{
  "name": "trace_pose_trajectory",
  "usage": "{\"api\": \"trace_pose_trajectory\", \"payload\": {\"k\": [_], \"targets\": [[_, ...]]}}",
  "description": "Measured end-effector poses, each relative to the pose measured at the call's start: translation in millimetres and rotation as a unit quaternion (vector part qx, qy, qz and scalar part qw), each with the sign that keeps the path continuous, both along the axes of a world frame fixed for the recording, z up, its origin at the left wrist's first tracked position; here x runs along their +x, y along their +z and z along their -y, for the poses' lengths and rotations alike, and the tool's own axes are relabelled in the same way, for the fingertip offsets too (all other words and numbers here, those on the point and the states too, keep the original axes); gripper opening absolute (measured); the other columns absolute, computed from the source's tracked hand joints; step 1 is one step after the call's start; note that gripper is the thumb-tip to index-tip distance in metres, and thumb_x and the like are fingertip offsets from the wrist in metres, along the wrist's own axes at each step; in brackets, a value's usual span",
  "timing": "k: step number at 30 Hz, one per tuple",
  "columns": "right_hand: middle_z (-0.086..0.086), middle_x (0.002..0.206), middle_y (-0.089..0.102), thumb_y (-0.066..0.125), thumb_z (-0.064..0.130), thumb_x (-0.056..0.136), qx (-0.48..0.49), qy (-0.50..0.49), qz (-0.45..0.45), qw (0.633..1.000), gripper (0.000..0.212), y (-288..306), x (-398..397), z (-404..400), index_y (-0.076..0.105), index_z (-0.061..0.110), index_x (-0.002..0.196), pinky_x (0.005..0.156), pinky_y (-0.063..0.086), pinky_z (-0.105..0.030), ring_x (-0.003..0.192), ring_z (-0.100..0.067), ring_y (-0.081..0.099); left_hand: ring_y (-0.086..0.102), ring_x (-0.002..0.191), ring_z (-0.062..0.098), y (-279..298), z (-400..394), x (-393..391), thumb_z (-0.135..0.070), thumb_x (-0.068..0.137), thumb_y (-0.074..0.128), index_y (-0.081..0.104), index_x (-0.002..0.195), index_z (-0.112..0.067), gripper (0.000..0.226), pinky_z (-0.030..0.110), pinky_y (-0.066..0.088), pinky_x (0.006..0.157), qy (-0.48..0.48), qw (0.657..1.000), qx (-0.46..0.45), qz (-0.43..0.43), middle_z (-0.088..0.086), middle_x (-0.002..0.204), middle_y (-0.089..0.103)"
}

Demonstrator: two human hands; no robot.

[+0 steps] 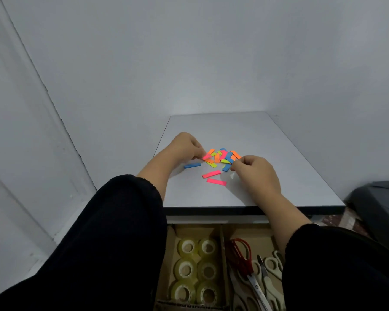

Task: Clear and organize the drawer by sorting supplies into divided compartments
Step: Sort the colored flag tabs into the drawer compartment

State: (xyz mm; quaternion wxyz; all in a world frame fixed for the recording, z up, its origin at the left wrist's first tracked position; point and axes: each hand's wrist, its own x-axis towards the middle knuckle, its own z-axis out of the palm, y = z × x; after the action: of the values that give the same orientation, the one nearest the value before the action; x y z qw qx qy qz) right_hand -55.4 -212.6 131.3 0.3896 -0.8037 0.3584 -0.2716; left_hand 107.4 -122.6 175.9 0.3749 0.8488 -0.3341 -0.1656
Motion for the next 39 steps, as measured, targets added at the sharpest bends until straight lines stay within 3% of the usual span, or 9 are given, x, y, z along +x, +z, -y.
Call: {"api": "trace_pose_trajectory", "payload": {"k": [6,10,16,21,26,29,32,36,39], "targets": [[0.0,0.073,0.058,0.053,0.027,0.088,0.002,0.002,0.004,1.0,0.02,2,-1,-1,0.069,0.016,0.081,0.051,0.03,-0.025,0.064,-0.012,0.047,0.055,0.063,0.007,7,-9,-19,-0.008,0.08,0.074,0.072,0.08,-0.007,0.002,0.015,0.041,0.049,-0.092,0.989,0.109,0.033,0.001,0.072,0.065],[-0.002,0.078,0.061,0.053,0.028,0.087,-0.001,0.002,0.005,1.0,0.021,0,1,-1,0.069,0.016,0.08,0.052,0.033,-0.025,0.067,-0.013,0.048,0.062,0.084,0.021,0,13,-22,-0.011,0.083,0.069,0.074,0.09,-0.005,0.01,0.025,0.046,0.066,-0.029,0.989,0.08,0.119,0.01,0.091,0.07],[0.0,0.068,0.056,0.053,0.025,0.084,0.002,0.001,0.011,1.0,0.02,1,0,-1,0.068,0.015,0.077,0.052,0.032,-0.026,0.062,-0.014,0.045,0.064,0.099,0.029,-15,52,-35,-0.015,0.086,0.059,0.056,0.079,-0.004,0.013,0.033,0.045,0.062,0.035,0.973,0.108,0.2,0.012,0.088,0.066],[-0.001,0.072,0.06,0.054,0.025,0.084,-0.001,-0.004,0.006,1.0,0.019,1,0,0,0.068,0.013,0.079,0.052,0.033,-0.025,0.063,-0.013,0.047,0.06,0.085,0.035,-21,60,-26,-0.008,0.088,0.057,0.042,0.063,-0.008,0.029,0.039,0.044,0.065,0.066,0.984,0.096,0.135,0.015,0.076,0.06],[0.003,0.075,0.06,0.054,0.027,0.085,0.001,0.002,0.007,1.0,0.019,1,-1,0,0.068,0.015,0.079,0.052,0.033,-0.025,0.067,-0.012,0.05,0.056,0.076,0.025,-8,42,-15,-0.004,0.083,0.064,0.066,0.082,-0.003,0.002,0.031,0.046,0.069,0.07,0.996,-0.004,0.054,0.013,0.082,0.062],[0.002,0.074,0.06,0.054,0.026,0.085,0.001,0.002,0.008,1.0,0.019,1,-2,0,0.068,0.015,0.079,0.052,0.032,-0.025,0.067,-0.012,0.05,0.058,0.08,0.02,4,18,-20,-0.007,0.078,0.075,0.068,0.077,-0.004,0.007,0.028,0.046,0.076,0.008,0.998,0.031,0.048,0.013,0.085,0.067],[0.001,0.07,0.059,0.053,0.025,0.084,0.003,0.001,0.006,1.0,0.019,2,-3,0,0.068,0.014,0.078,0.051,0.03,-0.025,0.064,-0.012,0.048,0.056,0.072,0.016,7,4,-27,-0.01,0.076,0.077,0.073,0.089,0.0,0.017,0.024,0.044,0.065,-0.042,0.992,0.111,0.039,0.009,0.08,0.067],[0.0,0.072,0.06,0.054,0.026,0.084,0.006,-0.003,0.007,1.0,0.02,2,-2,-1,0.068,0.013,0.079,0.052,0.031,-0.025,0.065,-0.014,0.049,0.062,0.091,0.022,3,20,-29,-0.006,0.083,0.063,0.073,0.095,-0.006,0.015,0.031,0.048,0.077,-0.033,0.983,0.107,0.148,0.01,0.101,0.069],[0.002,0.07,0.059,0.053,0.026,0.084,0.008,0.001,0.001,1.0,0.019,2,-1,-2,0.067,0.015,0.078,0.051,0.031,-0.025,0.065,-0.014,0.049,0.053,0.111,0.023,-7,38,-30,0.002,0.087,0.047,0.065,0.116,-0.025,0.043,0.034,0.047,0.085,-0.038,0.97,0.092,0.223,0.005,0.121,0.058]]}}
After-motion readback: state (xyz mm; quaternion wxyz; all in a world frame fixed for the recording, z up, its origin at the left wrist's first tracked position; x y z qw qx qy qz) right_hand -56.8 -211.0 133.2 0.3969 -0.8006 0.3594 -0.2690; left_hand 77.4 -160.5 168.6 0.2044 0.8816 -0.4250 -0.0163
